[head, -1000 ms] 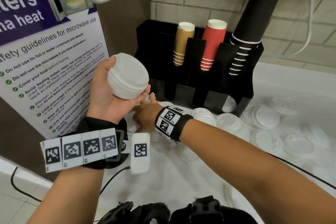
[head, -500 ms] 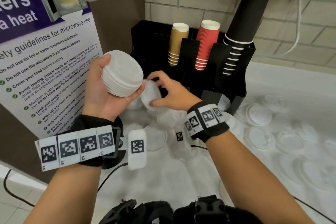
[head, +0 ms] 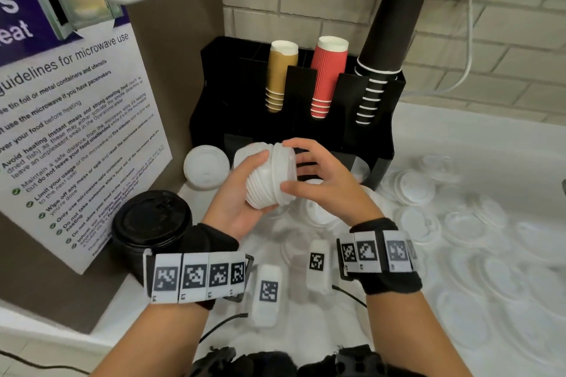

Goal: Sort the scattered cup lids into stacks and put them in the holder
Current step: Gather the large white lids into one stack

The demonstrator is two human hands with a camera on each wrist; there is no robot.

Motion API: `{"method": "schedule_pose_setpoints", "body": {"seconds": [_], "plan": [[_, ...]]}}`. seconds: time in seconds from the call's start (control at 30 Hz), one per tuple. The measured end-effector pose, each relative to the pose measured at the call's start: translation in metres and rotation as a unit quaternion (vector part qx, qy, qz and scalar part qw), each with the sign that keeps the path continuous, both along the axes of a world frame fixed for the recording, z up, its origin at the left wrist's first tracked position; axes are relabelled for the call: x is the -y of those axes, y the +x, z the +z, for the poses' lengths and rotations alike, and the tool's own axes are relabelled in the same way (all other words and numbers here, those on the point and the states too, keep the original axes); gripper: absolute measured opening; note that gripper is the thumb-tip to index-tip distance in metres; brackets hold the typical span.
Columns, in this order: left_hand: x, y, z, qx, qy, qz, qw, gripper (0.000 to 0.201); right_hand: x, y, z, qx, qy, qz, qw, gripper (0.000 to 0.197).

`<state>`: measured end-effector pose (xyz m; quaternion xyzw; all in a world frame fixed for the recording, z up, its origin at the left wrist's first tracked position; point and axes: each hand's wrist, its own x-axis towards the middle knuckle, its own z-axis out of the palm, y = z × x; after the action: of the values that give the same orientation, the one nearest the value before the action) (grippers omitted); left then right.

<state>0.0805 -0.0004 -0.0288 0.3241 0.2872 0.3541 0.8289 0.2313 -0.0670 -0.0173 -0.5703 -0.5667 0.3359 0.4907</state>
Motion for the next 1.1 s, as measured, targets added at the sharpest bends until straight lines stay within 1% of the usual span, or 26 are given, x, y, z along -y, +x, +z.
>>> {"method": "schedule_pose_setpoints", "body": {"seconds": [0.13,0.2,0.27,0.4,0.5,0.7,0.77,0.83,0.87,0.93,0.97,1.03,1.07,1.1], "plan": [[0.003,0.001,0.000,-0.006,0.015,0.008,1.000,0.069,0.003,-0.004,-0.001,0.021,0.014,-0.009,1.000,0.056],[0.003,0.001,-0.001,-0.009,0.022,0.007,1.000,0.071,0.003,-0.005,0.000,0.032,0.020,-0.011,0.999,0.056],[0.003,0.001,-0.002,-0.006,0.027,0.008,1.000,0.070,0.003,-0.006,0.000,0.037,0.022,-0.011,0.999,0.056],[0.002,-0.001,-0.003,0.000,0.045,-0.006,0.999,0.058,0.003,-0.009,0.000,0.043,0.023,-0.011,0.999,0.056],[0.003,-0.003,-0.003,-0.003,0.057,-0.033,0.998,0.073,0.003,-0.009,0.003,0.039,0.018,-0.003,0.999,0.055],[0.003,-0.006,-0.004,0.002,0.082,-0.064,0.995,0.057,0.006,-0.006,0.012,0.048,0.010,0.022,0.999,0.054],[0.004,-0.005,-0.002,0.006,0.076,-0.063,0.995,0.054,0.007,-0.007,0.015,0.045,0.011,0.025,0.999,0.055],[0.006,-0.004,-0.001,0.011,0.063,-0.053,0.997,0.058,0.006,-0.008,0.016,0.053,0.009,0.024,0.998,0.058],[0.007,-0.004,-0.001,0.016,0.058,-0.049,0.997,0.055,0.005,-0.010,0.017,0.057,0.003,0.024,0.998,0.060],[0.007,-0.006,0.002,0.033,0.055,-0.042,0.997,0.038,-0.001,-0.013,0.023,0.059,-0.001,0.041,0.997,0.061],[0.006,-0.009,0.004,0.040,0.056,-0.030,0.997,0.033,-0.006,-0.013,0.025,0.046,-0.003,0.063,0.997,0.058],[0.000,-0.017,0.010,0.059,0.042,0.022,0.997,0.034,-0.024,-0.013,0.029,-0.010,-0.014,0.085,0.996,0.042],[-0.003,-0.023,0.015,0.075,0.031,0.052,0.995,0.035,-0.036,-0.013,0.030,-0.029,-0.027,0.072,0.997,0.035],[-0.007,-0.029,0.020,0.090,0.026,0.075,0.993,0.035,-0.050,-0.013,0.031,-0.020,-0.045,0.048,0.998,0.032]]}}
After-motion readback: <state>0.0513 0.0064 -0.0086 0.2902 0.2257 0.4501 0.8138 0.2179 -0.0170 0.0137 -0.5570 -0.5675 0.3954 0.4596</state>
